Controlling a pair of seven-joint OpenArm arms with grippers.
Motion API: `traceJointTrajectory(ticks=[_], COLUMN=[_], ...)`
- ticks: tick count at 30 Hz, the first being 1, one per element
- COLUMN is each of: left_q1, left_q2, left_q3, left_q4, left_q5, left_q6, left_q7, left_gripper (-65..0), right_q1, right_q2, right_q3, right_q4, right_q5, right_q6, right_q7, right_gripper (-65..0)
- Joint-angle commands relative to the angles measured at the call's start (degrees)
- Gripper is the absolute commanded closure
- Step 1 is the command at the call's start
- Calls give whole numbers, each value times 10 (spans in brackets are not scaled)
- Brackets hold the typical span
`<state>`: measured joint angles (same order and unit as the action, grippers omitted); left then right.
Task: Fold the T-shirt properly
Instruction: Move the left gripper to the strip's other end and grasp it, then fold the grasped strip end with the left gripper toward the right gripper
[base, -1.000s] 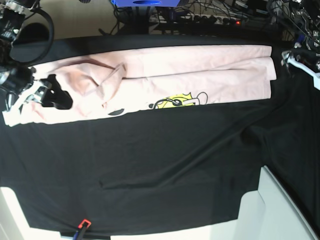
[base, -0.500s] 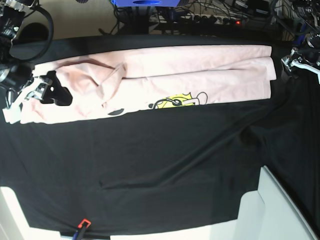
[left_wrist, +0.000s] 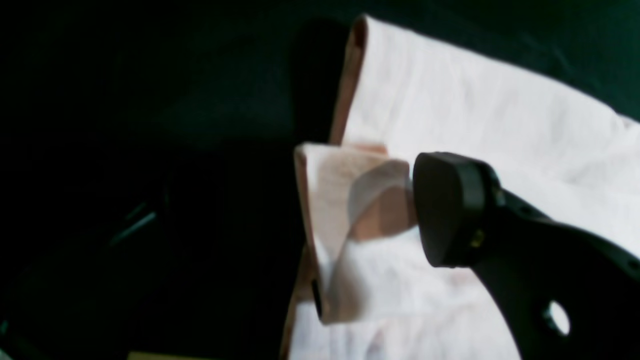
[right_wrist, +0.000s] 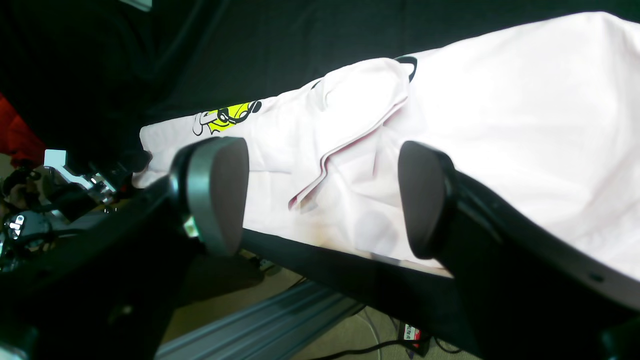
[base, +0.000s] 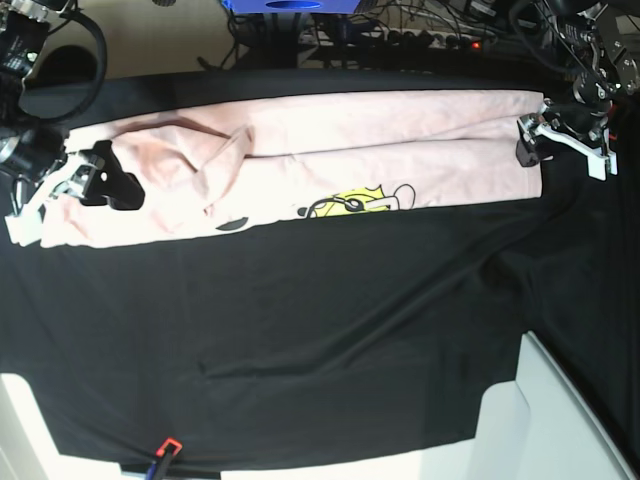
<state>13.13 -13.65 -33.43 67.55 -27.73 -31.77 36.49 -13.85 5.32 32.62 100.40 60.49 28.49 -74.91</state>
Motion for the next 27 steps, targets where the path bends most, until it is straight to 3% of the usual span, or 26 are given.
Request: traceJointTrajectory(ticks=[1, 11, 19, 21, 27], left_q1=[-2, -3, -2, 5, 12], left_q2=[-5, 11, 19, 19, 20], left_q3=[-1, 89, 102, 114, 129], left_q4=[3, 4, 1, 0, -1], left_q5=[10, 14, 17, 17, 14], left_q6=[-3, -3, -3, -3, -3], left_q7=[4, 6, 7, 7, 7], left_gripper=[-583, -581, -571, -524, -257], right_q1=[2, 2, 2, 2, 2], right_q2=[4, 2, 2, 1, 1], right_q3=[1, 1, 1, 1, 1], right_q4=[12, 12, 8, 8, 8], right_q5=[17, 17, 16, 16, 16], right_q6=[3, 3, 3, 3, 3], right_q7=[9, 9, 9, 9, 9], right_gripper=[-445, -444, -443, -443, -443])
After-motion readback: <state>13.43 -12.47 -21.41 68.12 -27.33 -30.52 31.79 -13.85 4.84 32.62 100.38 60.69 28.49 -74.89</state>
